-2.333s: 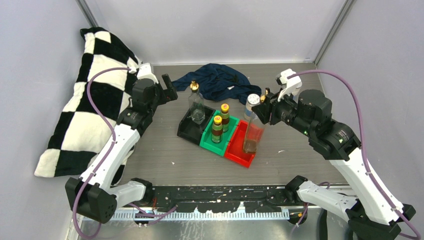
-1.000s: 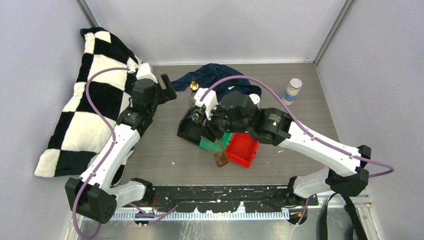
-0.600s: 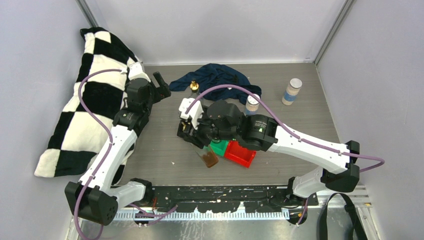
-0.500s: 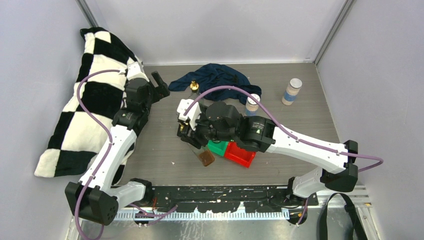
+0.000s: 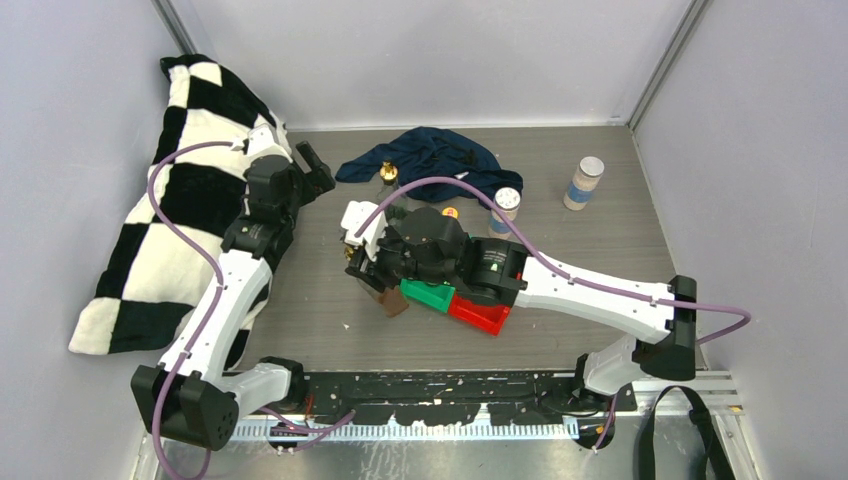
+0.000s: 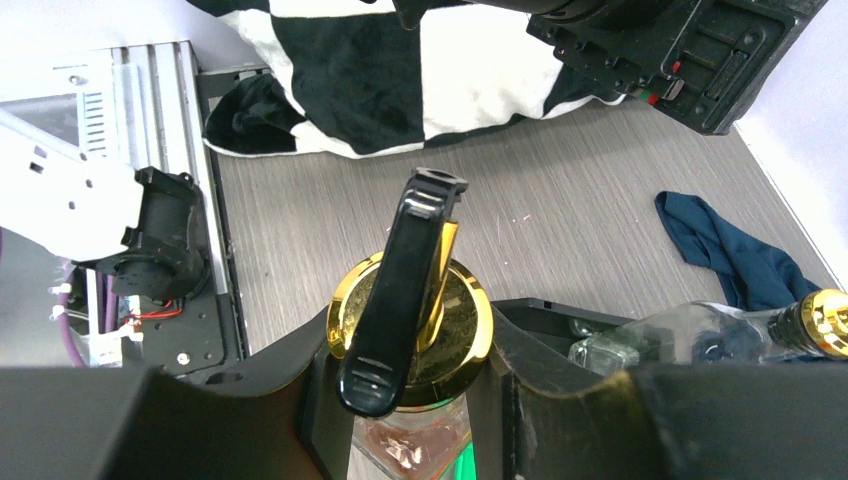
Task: Organize the condiment bottles
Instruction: Place the bottle in the storage box.
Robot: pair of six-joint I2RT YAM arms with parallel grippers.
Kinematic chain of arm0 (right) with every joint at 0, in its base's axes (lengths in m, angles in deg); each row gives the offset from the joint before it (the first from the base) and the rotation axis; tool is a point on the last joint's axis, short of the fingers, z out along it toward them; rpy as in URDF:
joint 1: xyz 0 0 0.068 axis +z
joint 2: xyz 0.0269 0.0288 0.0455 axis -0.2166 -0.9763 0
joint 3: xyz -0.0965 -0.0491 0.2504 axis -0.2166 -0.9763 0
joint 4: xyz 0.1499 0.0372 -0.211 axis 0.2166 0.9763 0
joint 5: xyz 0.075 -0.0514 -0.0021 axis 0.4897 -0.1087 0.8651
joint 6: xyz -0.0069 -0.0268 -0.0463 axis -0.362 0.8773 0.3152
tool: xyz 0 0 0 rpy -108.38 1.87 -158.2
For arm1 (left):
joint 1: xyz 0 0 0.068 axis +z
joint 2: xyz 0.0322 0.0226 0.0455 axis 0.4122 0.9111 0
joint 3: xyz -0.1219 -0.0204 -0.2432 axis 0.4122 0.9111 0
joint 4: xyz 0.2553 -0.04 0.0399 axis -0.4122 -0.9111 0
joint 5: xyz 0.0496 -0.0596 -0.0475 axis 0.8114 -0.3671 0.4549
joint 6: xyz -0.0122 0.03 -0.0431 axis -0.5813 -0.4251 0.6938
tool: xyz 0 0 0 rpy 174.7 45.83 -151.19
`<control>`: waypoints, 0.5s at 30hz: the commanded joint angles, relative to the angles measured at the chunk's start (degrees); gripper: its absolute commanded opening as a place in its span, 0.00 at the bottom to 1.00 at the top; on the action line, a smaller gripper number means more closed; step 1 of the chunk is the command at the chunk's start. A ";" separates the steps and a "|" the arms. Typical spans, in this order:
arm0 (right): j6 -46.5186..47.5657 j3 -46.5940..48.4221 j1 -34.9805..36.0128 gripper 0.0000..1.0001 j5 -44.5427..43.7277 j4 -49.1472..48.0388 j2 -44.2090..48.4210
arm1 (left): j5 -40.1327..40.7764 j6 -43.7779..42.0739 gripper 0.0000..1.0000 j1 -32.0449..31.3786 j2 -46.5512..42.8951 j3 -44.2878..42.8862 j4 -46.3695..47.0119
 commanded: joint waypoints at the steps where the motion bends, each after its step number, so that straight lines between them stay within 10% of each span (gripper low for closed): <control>1: 2.03 1.19 -1.12 0.01 0.26 -11.36 -0.07 | 0.45 0.84 0.86 1.08 -1.39 -0.62 1.20; 15: -0.06 -0.60 -5.43 0.01 -3.24 -23.70 -4.69 | 0.80 1.49 0.85 1.99 -1.60 -0.58 0.77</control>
